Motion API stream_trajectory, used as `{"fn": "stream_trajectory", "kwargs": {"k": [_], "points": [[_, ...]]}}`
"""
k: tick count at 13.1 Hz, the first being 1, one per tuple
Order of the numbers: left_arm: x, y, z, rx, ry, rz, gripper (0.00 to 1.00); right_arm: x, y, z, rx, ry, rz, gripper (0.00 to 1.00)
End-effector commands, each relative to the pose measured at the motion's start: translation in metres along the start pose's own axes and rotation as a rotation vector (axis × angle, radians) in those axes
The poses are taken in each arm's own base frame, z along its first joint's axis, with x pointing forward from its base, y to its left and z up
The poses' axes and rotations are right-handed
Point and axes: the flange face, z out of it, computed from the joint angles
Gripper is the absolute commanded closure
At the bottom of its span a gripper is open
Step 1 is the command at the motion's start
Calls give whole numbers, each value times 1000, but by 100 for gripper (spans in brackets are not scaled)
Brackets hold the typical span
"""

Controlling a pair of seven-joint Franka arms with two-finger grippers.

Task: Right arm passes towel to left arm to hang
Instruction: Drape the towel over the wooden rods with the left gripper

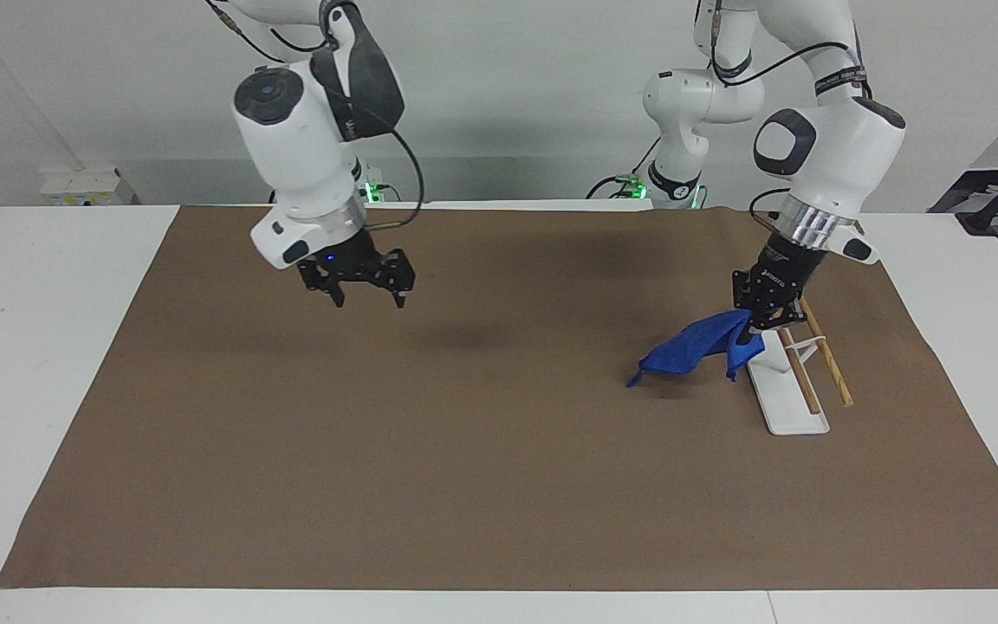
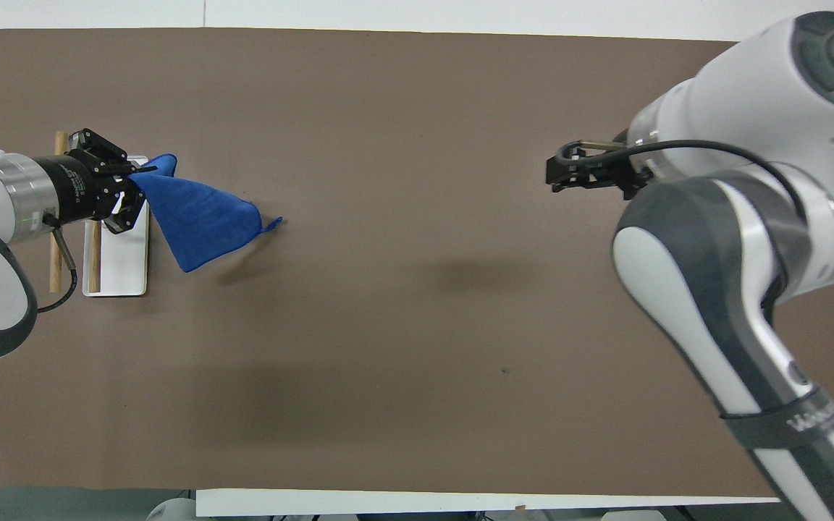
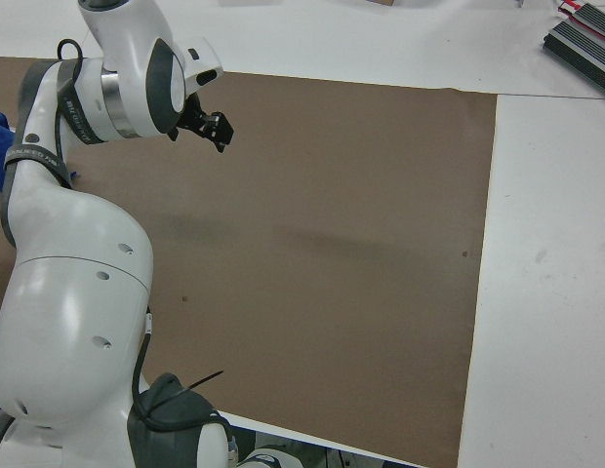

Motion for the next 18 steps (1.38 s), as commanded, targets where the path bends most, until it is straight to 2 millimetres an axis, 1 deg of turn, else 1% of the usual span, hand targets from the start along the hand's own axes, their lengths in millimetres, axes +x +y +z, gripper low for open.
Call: {"fn": "stream_trajectory", "kwargs": {"k": [1,2,3,4,5,6,7,8,9,10,12,13,14,15,18], "points": [[33,4,1,-37,15,-31,100,5,72,-13,-42,-25,-54,0],[44,13,-2,-63,22,-24,100,6,100,-18,-63,-27,-78,0],[53,25,-8,-97,28,-4,100,6,123,-22,-76,-36,-101,0],[53,39,-12,-112,26,27,100,4,143,-35,-77,-40,-103,0],[57,44,-14,-117,30,63,100,4,156,-56,-82,-23,-89,0],[68,47,-18,-122,40,97,100,4,164,-70,-98,-17,-77,0],[76,47,-19,-112,48,133,100,3,168,-88,-133,-10,-77,0],[82,53,-25,-125,54,156,100,2,169,-98,-163,-18,-79,0],[78,63,-35,-151,51,180,100,-1,169,-103,-172,-31,-77,0],[75,69,-38,-161,51,216,100,-2,167,-103,-171,-43,-81,0],[81,69,-37,-155,65,328,100,-2,164,-100,-169,-52,-85,0],[92,70,-40,-157,77,361,100,-3,162,-100,-168,-55,-88,0],[111,76,-47,-167,97,368,100,-3,155,-99,-165,-58,-97,0],[115,78,-50,-172,104,395,100,-3,153,-98,-163,-62,-99,0],[137,81,-58,-175,132,467,99,-4,152,-97,-152,-68,-97,0]]}}
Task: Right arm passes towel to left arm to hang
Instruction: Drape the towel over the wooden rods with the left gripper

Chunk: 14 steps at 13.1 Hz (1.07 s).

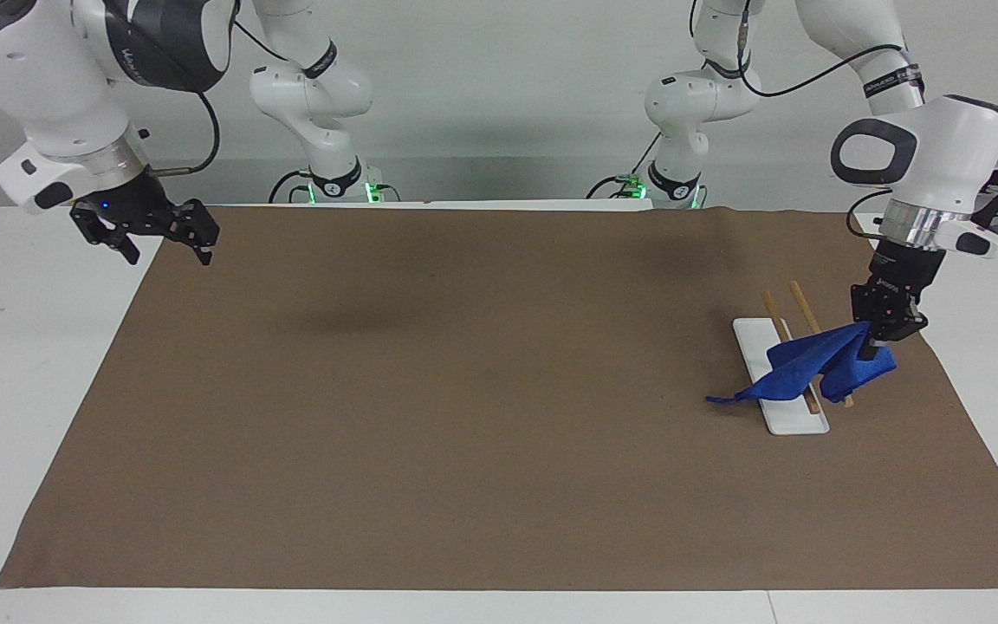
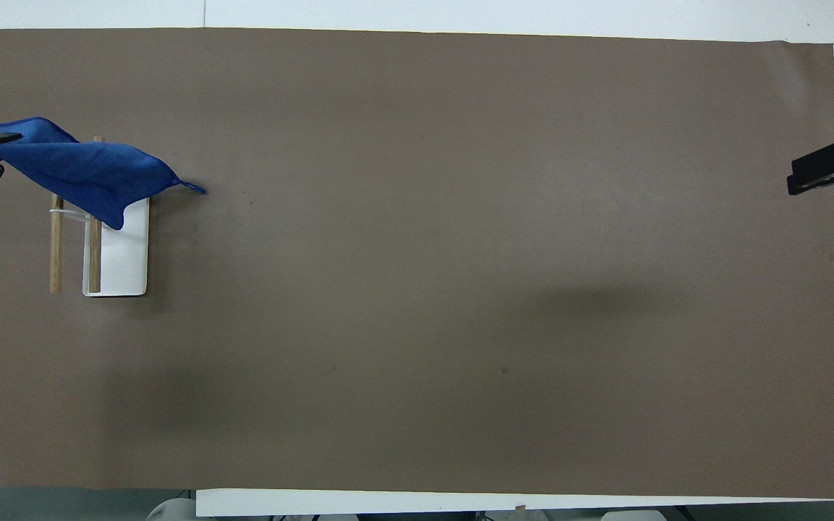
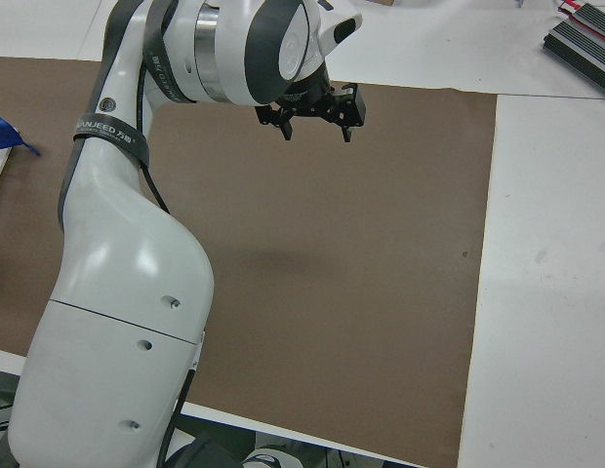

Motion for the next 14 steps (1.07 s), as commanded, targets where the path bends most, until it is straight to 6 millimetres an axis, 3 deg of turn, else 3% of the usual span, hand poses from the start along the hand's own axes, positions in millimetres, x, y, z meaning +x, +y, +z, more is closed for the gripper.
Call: {"fn": "stream_trajectory", "kwargs": {"k": [1,4,9,13,14], "points": [[25,-1,-5,-10,14,52,99,-1,1,0,0,-19,3,0],[15,25,-24,6,-28,96,99,-2,2,1,3,-26,6,0],[14,21,-25,33,-13,129,99,-5,3,2,8,-44,11,0],[14,-23,-18,103,-15,113,98,-5,3,2,7,-46,11,0],[26,-33,-20,113,-4,93,98,-5,3,2,7,-46,11,0]]}}
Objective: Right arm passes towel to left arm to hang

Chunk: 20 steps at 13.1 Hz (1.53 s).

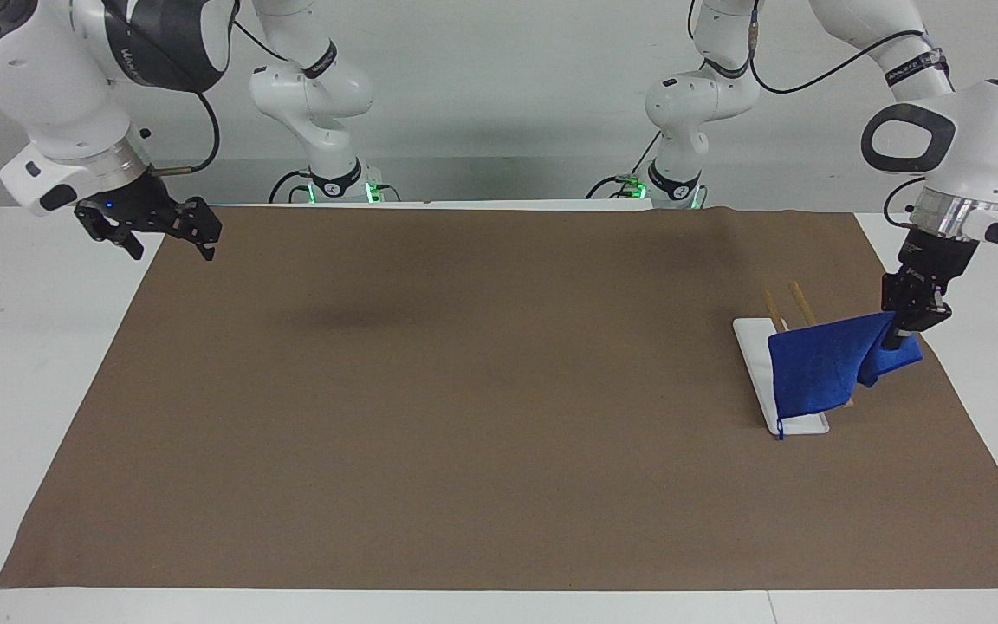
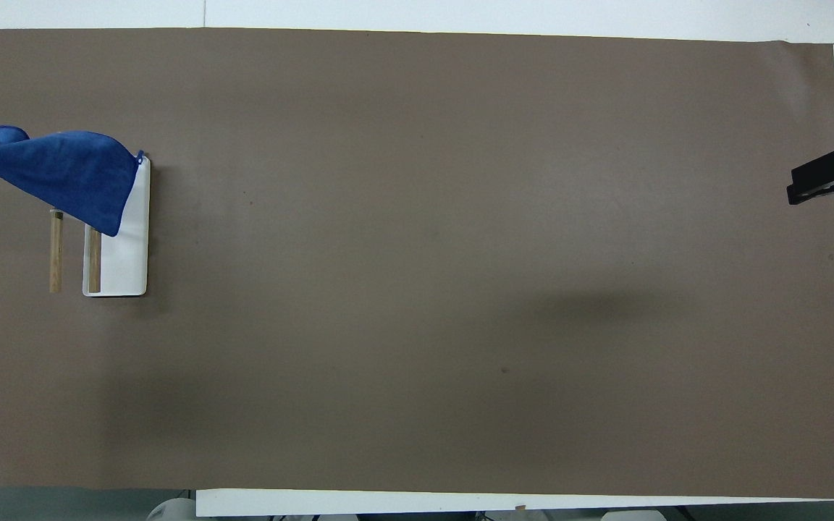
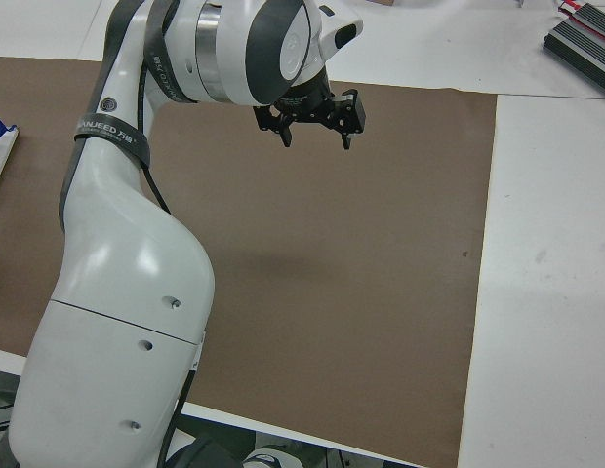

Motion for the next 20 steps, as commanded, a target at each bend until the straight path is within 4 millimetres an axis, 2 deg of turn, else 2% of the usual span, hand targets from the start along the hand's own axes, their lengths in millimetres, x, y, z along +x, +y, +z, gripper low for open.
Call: {"fn": "stream_trajectory", "kwargs": {"k": [1,3,5,9,12,13,14,16,19,20], "points": [[10,-33,-10,33,15,-16,97,-1,2,-1,3,-10,7,0],[26,-55,-12,52,27,-19,97,-3,1,-5,3,-3,6,0],[31,-69,-12,63,30,-3,96,-8,1,-15,2,19,5,0],[33,-70,-14,61,34,-16,93,-10,-2,-16,3,21,-1,0],[23,-69,-9,89,2,-7,86,-10,-3,-16,3,21,-2,0],[24,-70,-11,104,-13,-8,64,-11,-3,-16,3,19,-4,0],[26,-72,-13,119,-27,-8,4,-11,-3,-15,3,18,-7,0],[29,-61,-20,123,-39,3,0,-12,-1,-14,4,13,-1,0],[31,-27,-28,98,-29,54,0,-17,0,-4,8,-11,2,0],[23,-14,-35,164,-11,187,0,-22,0,-1,10,-19,1,0]]}}
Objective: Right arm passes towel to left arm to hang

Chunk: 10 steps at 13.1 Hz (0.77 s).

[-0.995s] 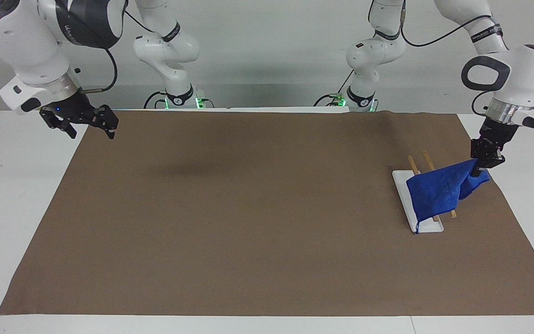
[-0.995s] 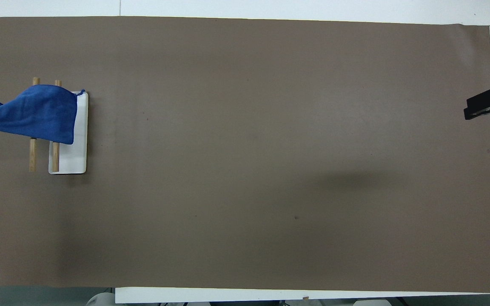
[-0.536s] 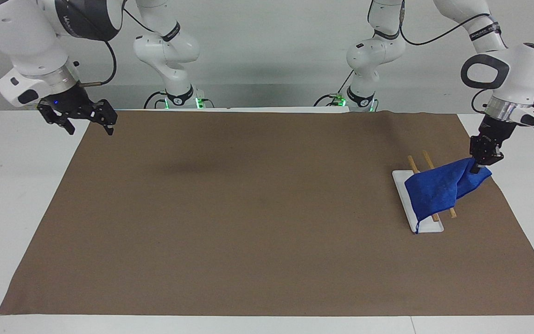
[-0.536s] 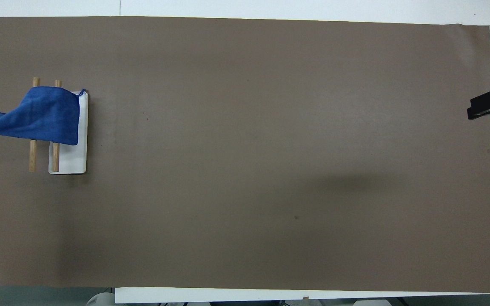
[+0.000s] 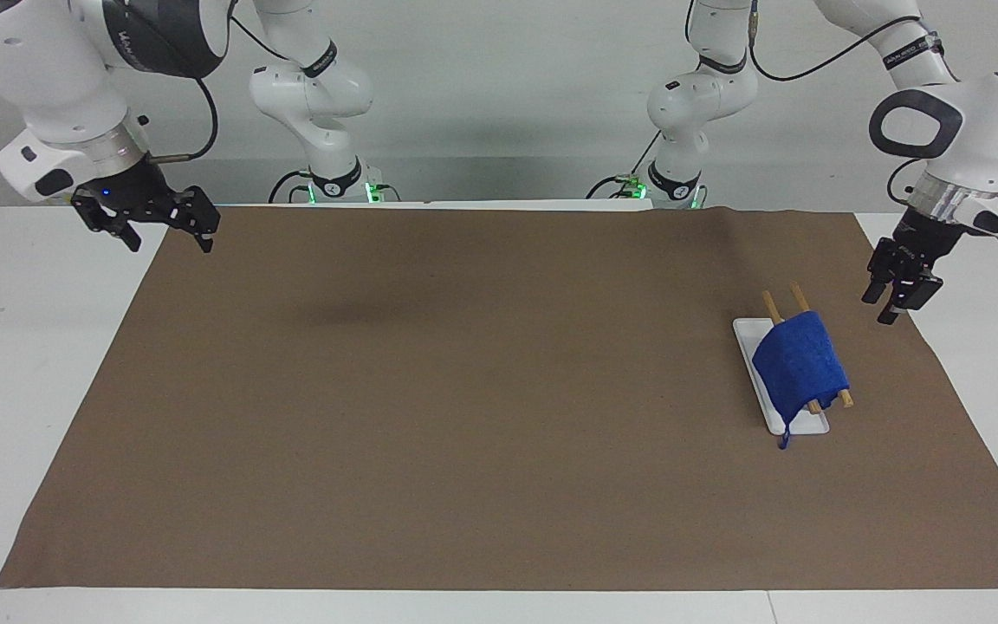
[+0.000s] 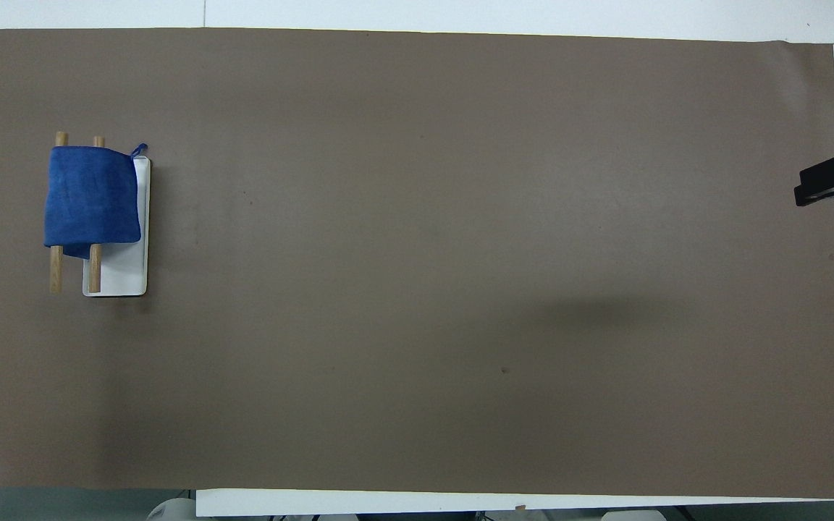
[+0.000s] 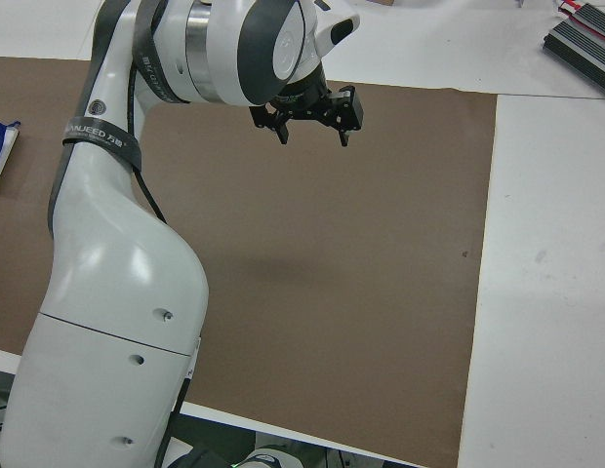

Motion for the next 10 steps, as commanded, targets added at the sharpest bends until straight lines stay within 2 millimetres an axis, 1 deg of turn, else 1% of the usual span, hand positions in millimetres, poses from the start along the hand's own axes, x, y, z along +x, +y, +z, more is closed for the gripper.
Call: {"fn": "stream_trajectory", "kwargs": {"k": [1,2,4,5,6,7,8,9,10], "points": [[-16,40,-19,140,26,285,0,-14,2,7,8,-21,5,0],[-25,54,-29,177,8,360,0,-14,3,7,8,-20,6,0],[-47,69,-49,226,-41,418,0,-13,0,7,8,-18,0,0],[-62,76,-59,252,-77,504,0,-13,-2,7,7,-19,-3,0],[-75,83,-72,276,-124,631,0,-13,-2,6,7,-18,-3,0],[-84,87,-82,319,-184,760,0,-13,-2,6,7,-18,-3,0],[-96,98,-85,393,-226,902,0,-13,-1,6,7,-18,-1,0],[-116,112,-91,447,-249,987,0,-13,-1,6,7,-18,-1,0],[-125,121,-92,468,-271,1015,0,-13,-1,6,7,-18,-1,0]]}}
